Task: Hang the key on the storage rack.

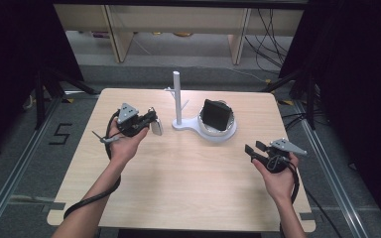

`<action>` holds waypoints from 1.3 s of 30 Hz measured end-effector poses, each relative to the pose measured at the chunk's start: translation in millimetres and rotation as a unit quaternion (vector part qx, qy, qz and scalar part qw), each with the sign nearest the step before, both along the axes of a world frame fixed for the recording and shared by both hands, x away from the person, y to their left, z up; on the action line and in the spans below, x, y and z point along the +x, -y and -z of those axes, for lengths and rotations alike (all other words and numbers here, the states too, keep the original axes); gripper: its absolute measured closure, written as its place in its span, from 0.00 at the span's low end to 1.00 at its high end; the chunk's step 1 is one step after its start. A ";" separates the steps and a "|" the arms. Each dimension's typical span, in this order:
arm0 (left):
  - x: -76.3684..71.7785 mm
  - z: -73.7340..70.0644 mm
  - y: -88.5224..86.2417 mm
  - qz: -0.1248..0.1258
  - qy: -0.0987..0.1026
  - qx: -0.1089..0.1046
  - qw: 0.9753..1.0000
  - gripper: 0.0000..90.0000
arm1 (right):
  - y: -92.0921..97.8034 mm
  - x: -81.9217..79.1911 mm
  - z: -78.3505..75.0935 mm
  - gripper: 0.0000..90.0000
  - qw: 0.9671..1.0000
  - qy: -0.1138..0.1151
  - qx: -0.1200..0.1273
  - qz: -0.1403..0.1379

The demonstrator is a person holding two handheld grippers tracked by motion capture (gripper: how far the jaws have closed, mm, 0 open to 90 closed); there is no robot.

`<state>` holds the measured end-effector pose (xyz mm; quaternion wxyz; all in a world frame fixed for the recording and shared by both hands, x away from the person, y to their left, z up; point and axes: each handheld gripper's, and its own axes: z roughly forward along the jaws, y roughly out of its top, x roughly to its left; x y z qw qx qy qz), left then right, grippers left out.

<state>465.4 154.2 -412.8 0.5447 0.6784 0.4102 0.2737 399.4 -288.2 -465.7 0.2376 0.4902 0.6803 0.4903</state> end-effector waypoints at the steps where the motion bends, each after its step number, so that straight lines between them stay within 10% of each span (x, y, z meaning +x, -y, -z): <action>1: 2.2 -2.2 1.4 -0.004 0.003 0.002 1.000 0.95 | 0.4 -0.7 1.0 0.54 1.000 -0.002 -0.003 0.000; 39: 51.0 -11.0 32.4 -0.057 -0.007 0.046 0.997 0.94 | 1.4 -3.3 6.2 0.55 1.000 -0.003 0.009 -0.001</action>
